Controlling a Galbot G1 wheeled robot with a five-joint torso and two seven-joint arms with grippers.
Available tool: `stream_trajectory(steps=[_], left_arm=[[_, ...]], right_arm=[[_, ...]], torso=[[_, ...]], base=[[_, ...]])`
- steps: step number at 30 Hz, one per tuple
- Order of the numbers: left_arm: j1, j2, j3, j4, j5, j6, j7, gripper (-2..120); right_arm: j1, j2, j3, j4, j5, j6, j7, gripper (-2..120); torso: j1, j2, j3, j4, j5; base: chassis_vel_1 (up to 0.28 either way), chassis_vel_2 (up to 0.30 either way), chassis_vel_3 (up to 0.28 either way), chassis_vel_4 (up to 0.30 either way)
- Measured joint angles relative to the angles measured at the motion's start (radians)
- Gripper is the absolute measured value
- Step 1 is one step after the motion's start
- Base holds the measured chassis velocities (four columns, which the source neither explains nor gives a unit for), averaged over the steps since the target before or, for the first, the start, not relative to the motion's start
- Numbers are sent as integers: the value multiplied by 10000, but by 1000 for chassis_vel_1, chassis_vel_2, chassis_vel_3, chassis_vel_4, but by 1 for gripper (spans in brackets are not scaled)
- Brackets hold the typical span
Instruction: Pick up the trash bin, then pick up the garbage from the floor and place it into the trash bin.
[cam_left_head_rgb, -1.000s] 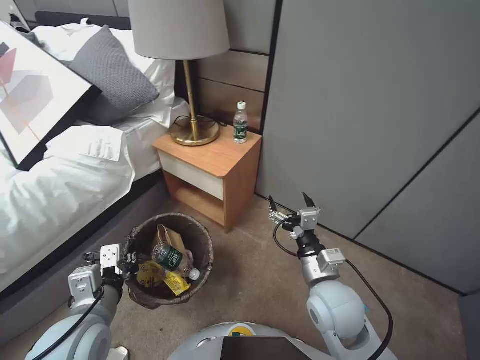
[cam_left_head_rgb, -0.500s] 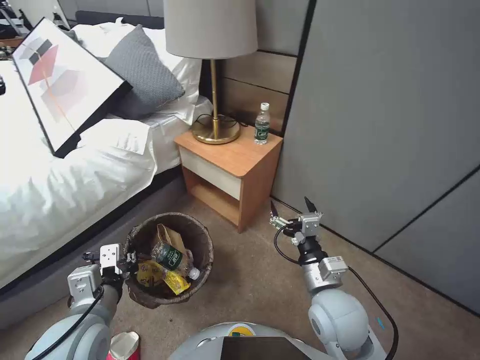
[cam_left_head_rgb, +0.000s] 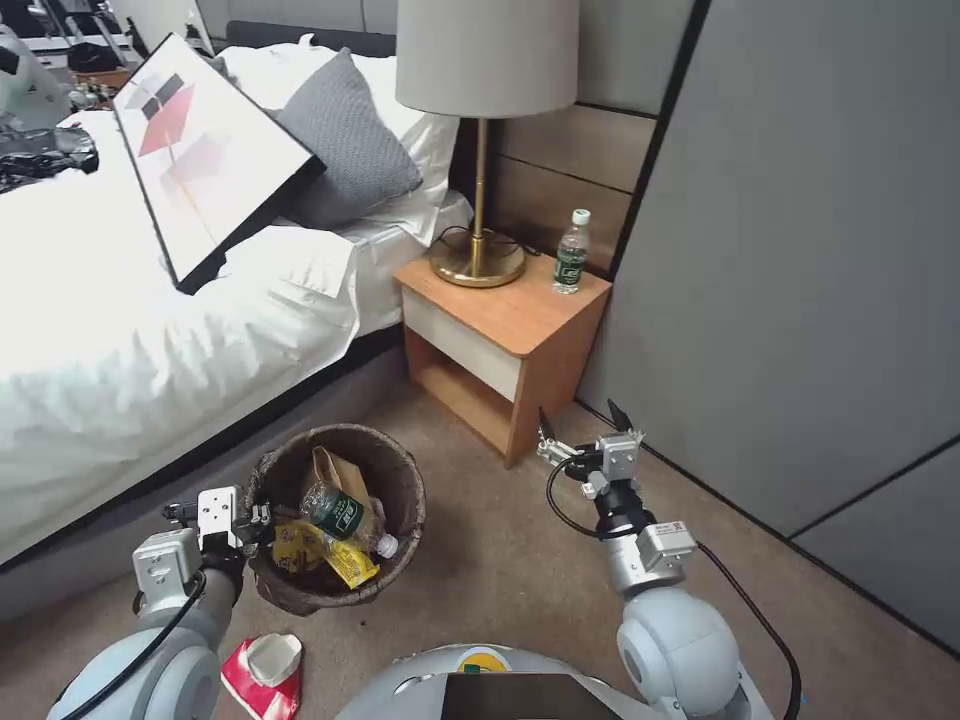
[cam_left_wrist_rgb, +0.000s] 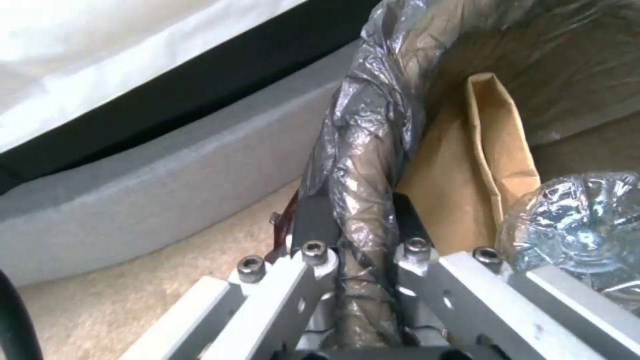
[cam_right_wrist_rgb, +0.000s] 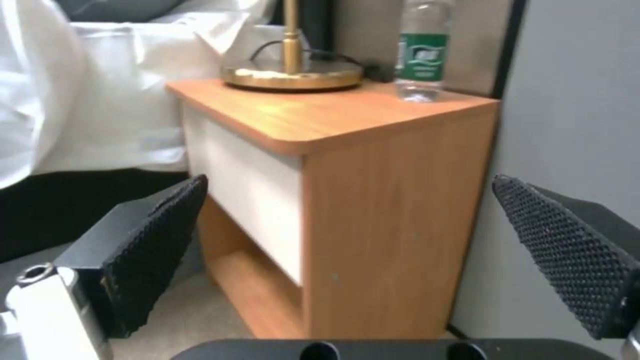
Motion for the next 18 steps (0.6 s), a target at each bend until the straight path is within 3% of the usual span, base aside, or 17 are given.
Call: stream_trajectory(steps=[18], left_arm=[[23,-16,19,0,-1,-18,-6,3]], right_arm=[[-93,-35,-333,-5,-109,24,-3,100]], torso=[[0,0,0,0,0]], base=[[55,57,56,58]])
